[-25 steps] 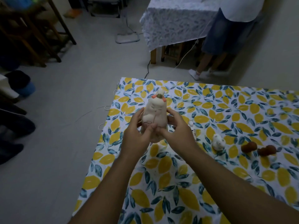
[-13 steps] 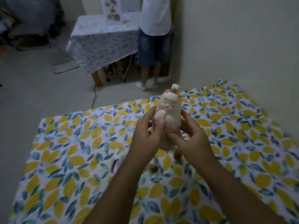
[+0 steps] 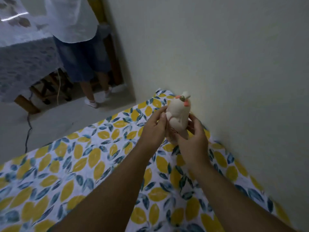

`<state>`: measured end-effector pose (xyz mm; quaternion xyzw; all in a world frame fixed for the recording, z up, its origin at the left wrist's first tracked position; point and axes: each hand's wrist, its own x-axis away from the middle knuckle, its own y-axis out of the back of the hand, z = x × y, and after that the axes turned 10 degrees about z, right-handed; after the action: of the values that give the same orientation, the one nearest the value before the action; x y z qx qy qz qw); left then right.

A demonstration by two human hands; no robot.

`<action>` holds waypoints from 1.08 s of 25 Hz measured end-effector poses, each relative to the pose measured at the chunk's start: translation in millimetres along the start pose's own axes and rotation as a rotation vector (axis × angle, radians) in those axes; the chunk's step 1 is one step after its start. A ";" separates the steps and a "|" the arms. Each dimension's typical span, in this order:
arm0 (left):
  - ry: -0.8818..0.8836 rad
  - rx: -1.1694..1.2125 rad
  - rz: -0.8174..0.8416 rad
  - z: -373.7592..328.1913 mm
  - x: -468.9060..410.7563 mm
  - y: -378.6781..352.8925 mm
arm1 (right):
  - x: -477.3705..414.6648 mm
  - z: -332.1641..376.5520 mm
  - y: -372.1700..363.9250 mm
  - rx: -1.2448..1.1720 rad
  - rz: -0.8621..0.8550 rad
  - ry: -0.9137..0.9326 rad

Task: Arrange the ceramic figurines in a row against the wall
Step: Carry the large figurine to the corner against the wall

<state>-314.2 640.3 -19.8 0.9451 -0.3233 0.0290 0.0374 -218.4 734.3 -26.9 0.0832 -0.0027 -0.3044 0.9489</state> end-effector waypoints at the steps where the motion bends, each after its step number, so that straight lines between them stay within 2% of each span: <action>1: -0.003 -0.008 0.012 2.4 -21.1 -8.2 | -17.5 -7.7 4.8 -0.017 -0.035 0.001; 6: -0.010 -0.042 0.058 5.7 -85.6 -28.8 | -75.5 -41.7 10.5 -0.063 -0.152 0.001; 13: -0.037 -0.120 0.036 12.3 -116.2 -22.6 | -104.3 -59.1 -1.8 0.022 -0.159 0.026; 21: -0.069 -0.168 -0.031 26.1 -117.7 -25.9 | -105.3 -71.3 -5.3 0.031 -0.136 0.034; 25: -0.019 -0.317 -0.032 19.7 -113.9 -22.3 | -101.9 -60.1 -3.8 0.045 -0.108 -0.004; 27: 0.052 -0.422 -0.070 15.7 -97.4 -12.7 | -92.5 -51.0 -0.7 0.214 -0.115 -0.069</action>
<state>-382.7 708.2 -43.8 0.9259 -0.2882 -0.0162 0.2438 -291.3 795.2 -73.1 0.1736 -0.0630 -0.3588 0.9150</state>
